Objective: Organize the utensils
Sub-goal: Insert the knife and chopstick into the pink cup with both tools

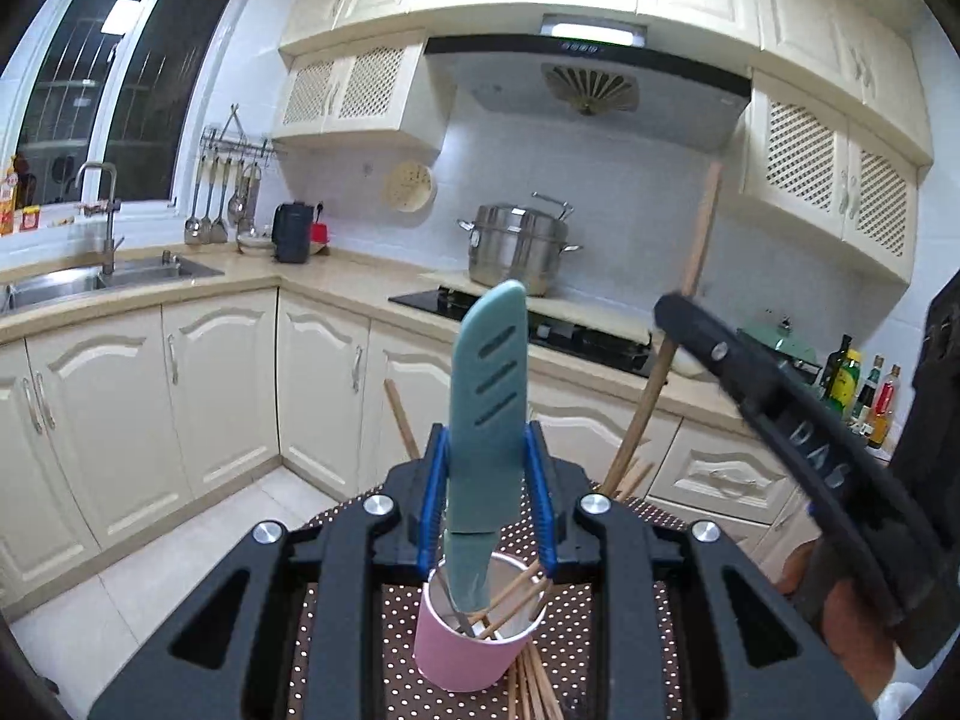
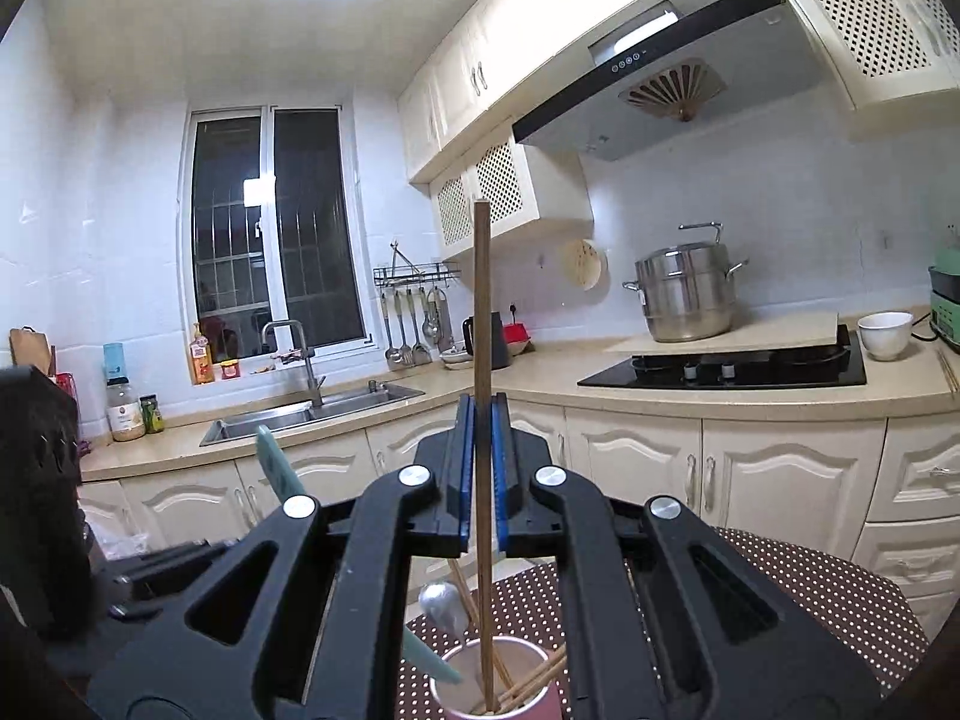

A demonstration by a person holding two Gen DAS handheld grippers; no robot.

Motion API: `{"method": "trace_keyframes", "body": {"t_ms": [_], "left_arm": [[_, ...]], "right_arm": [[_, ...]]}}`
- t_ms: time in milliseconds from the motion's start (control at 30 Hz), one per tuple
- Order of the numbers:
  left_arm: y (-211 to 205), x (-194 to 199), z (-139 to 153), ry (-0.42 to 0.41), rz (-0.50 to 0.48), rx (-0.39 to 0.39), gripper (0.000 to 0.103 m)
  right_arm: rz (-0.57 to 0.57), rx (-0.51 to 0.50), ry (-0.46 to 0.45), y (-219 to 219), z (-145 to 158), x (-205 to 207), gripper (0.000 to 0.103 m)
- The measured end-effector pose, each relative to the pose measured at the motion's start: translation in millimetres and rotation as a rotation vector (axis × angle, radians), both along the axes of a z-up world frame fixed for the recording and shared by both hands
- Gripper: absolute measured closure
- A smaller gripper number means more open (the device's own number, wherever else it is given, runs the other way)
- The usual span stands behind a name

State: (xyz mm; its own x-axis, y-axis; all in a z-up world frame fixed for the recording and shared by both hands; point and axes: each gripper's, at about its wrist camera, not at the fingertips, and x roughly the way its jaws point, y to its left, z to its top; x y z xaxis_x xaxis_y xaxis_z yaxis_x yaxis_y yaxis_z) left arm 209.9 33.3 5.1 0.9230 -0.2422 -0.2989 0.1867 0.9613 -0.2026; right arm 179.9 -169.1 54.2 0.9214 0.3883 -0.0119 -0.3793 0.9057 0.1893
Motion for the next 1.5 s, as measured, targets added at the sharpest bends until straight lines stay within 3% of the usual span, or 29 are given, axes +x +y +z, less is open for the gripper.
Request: {"method": "trace_keyframes", "body": {"t_ms": [400,933,1267,1500], "left_arm": [[0.6,18.6,-42.8,0.102,-0.011,0.019,0.078],[-7.9,16.9,-55.3,0.169,-0.056,0.018,0.077],[-4.1,2.7,-46.2,0.143,-0.043,0.011,0.058],[0.6,-11.0,-39.8,0.119,-0.006,0.03,0.053]], "right_arm": [[-0.01,-0.027,0.055,6.6,-34.1,15.6,0.097],[-0.029,-0.044,0.13,-0.4,-62.8,8.2,0.097],[-0.034,-0.049,0.152,-0.8,-67.7,1.8,0.097],[-0.04,-0.06,0.165,0.6,-69.9,-1.7,0.097]]}}
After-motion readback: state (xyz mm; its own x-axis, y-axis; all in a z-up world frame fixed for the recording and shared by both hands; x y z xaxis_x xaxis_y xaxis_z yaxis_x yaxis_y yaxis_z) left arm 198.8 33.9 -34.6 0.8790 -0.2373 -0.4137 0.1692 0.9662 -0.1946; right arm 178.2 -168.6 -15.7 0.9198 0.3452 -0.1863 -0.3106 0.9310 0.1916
